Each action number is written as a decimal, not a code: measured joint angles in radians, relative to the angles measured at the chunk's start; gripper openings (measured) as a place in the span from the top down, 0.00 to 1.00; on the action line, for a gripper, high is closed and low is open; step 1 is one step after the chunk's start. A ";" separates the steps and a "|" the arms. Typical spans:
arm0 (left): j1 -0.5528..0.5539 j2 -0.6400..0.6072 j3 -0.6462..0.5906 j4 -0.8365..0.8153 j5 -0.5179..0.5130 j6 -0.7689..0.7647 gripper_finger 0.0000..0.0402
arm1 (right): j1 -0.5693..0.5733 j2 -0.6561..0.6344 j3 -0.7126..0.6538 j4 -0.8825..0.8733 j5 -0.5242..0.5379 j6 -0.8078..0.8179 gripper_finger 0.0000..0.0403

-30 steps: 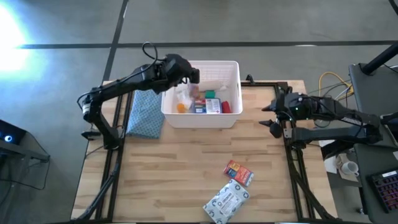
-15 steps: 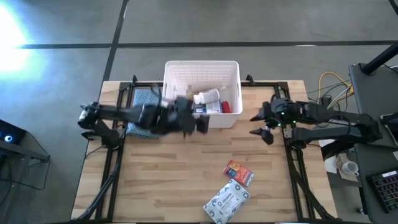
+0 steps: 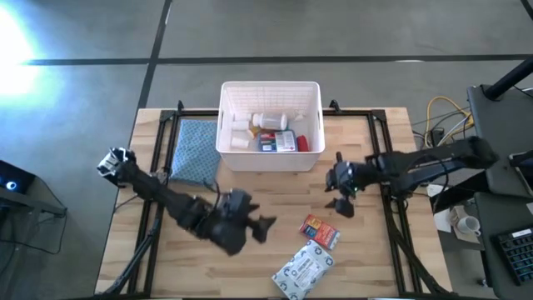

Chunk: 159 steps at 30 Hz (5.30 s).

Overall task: Pick & place medical supplies in basket/bin
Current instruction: Put the red medicine box into the white bin

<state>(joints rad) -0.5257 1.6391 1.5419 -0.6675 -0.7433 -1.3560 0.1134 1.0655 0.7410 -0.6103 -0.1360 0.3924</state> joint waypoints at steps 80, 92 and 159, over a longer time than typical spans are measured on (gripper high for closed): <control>-0.135 -0.002 -0.417 0.445 0.082 -0.222 0.09 | 0.202 0.379 0.161 -0.183 0.263 0.363 0.31; 0.018 0.084 -0.415 0.566 0.131 -0.339 0.09 | 0.112 0.156 -0.247 0.302 0.092 0.428 0.31; 0.280 0.468 -0.251 0.847 0.098 -0.312 0.10 | -0.063 0.440 -0.257 0.953 -0.191 0.546 0.40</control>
<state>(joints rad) -0.2459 2.1075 1.2911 0.1791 -0.6453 -1.6676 0.0502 1.5059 0.4842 0.3432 -0.3267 0.9380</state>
